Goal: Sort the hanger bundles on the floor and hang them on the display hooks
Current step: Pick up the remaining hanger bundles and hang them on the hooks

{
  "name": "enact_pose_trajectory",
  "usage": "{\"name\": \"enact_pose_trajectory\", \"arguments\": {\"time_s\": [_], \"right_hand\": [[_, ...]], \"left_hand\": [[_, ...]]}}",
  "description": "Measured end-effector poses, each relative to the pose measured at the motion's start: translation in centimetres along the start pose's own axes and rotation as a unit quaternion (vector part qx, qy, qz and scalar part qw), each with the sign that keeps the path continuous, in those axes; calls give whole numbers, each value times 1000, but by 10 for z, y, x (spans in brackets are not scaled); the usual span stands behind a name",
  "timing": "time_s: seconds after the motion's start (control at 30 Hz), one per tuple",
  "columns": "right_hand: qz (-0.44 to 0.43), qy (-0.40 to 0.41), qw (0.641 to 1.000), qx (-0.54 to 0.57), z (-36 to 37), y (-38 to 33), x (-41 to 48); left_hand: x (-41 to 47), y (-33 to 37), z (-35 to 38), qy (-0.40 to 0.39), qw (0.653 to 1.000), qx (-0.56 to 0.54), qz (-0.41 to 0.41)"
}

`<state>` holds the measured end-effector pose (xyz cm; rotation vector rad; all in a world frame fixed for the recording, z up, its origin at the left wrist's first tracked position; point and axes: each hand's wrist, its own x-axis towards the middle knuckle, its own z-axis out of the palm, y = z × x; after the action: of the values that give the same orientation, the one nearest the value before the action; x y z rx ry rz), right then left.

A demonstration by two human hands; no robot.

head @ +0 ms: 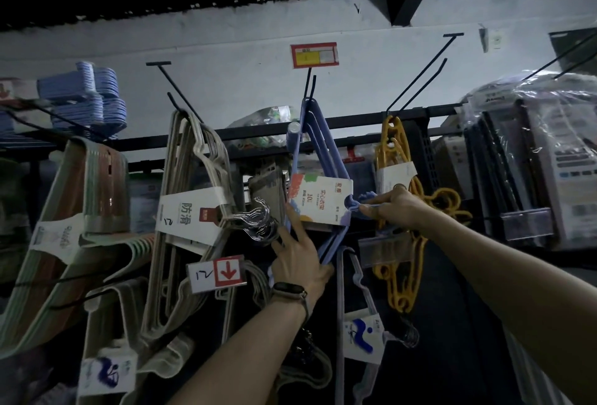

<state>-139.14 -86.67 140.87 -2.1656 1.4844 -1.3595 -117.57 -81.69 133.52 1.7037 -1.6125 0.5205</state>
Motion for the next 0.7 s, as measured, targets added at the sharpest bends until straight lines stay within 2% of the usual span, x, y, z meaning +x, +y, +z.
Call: {"name": "enact_pose_trajectory", "arguments": {"time_s": [0.1,0.27,0.43,0.7], "right_hand": [[9,0,1000,-22,-6,-4,-2],[10,-49,999,-6,-13,-9,-19],[19,-14,1000,-4,-21,-20,-46],[43,52,988,-137,-32,-60,-104]], "left_hand": [[-1,-2,-4,-12,1000,-16,11],[-17,-5,-12,-47,997,-52,23],[-32,-7,-22,-83,994,-66,37],[-56,-13,-58,-146,983,-67,83]]}}
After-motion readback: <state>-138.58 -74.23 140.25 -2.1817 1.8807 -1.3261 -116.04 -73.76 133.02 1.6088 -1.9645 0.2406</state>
